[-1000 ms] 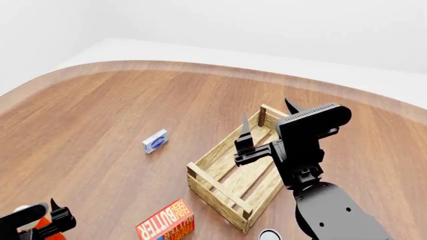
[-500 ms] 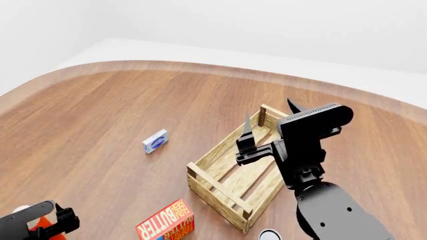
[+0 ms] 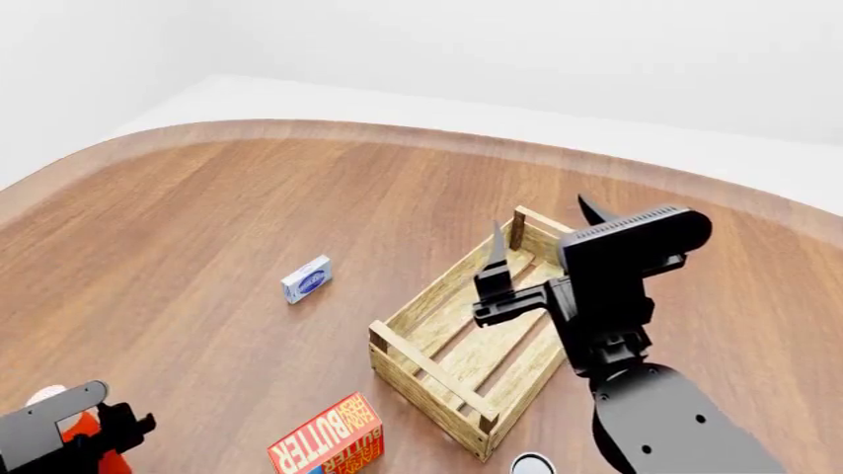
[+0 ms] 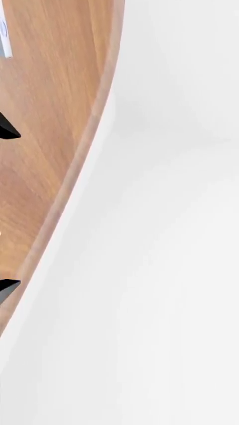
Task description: Pick up the ketchup, and put it in the wooden tray.
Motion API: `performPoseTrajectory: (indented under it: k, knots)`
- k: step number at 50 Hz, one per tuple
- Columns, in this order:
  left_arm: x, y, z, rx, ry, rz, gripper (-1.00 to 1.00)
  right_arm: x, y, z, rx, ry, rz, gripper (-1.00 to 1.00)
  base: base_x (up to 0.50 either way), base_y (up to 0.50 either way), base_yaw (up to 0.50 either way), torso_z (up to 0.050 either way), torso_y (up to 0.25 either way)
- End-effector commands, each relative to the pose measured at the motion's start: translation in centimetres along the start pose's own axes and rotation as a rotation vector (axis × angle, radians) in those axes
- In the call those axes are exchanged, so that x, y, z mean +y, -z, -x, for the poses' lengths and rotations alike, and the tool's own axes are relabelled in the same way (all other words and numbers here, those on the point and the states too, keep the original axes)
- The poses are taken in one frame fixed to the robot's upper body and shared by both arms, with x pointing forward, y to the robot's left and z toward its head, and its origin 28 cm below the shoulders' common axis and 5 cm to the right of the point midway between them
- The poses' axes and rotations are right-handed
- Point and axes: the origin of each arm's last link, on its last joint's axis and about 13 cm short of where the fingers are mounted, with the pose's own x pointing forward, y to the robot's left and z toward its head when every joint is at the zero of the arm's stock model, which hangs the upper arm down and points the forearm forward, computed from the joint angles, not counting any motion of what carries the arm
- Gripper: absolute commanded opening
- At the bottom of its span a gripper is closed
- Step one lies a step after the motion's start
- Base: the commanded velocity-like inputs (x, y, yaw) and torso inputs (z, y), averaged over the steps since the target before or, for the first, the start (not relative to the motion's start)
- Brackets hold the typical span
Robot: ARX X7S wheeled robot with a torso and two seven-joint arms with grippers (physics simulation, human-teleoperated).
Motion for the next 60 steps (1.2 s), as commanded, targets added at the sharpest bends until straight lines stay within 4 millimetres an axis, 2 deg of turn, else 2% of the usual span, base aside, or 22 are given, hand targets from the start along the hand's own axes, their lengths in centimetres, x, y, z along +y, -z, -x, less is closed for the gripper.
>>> performPoseTrajectory:
  k: [1, 7, 17, 25, 31, 42, 54, 60]
  knots:
    - [-0.3, 0.4, 0.2, 0.017, 0.007, 0.049, -1.00, -0.1, 0.0, 0.1, -0.003, 0.009, -0.003, 1.00, 0.00, 0.00, 0.00, 0.000, 0.000]
    - [-0.8, -1.9, 0.4, -0.053, 0.043, 0.072, -1.00, -0.4, -0.2, 0.3, -0.017, 0.024, -0.010, 1.00, 0.00, 0.00, 0.00, 0.000, 0.000]
    - [-3.4, -9.3, 1.7, -0.213, 0.204, 0.060, -1.00, -1.7, -1.6, 1.4, -0.068, 0.070, -0.010, 1.00, 0.00, 0.00, 0.00, 0.000, 0.000]
    - [-6.6, -14.9, 3.1, -0.314, 0.370, 0.014, -1.00, -3.2, -2.4, 2.8, -0.074, 0.122, -0.006, 1.00, 0.00, 0.00, 0.00, 0.000, 0.000]
    - [-9.7, -17.8, 4.0, -0.333, 0.491, 0.013, -1.00, -4.1, -2.9, 4.1, -0.074, 0.164, 0.001, 1.00, 0.00, 0.00, 0.00, 0.000, 0.000]
    - [-14.8, -20.8, 6.8, -0.369, 0.715, -0.017, -1.00, -5.8, -3.0, 7.5, -0.042, 0.263, 0.011, 1.00, 0.00, 0.00, 0.00, 0.000, 0.000]
    - [-20.5, -22.2, 9.2, -0.383, 0.880, -0.074, -1.00, -6.9, -3.3, 10.9, -0.011, 0.356, 0.027, 1.00, 0.00, 0.00, 0.00, 0.000, 0.000]
    - [-23.5, -23.0, 9.6, -0.381, 0.912, -0.082, -1.00, -7.3, -3.3, 12.8, 0.007, 0.404, 0.026, 1.00, 0.00, 0.00, 0.00, 0.000, 0.000]
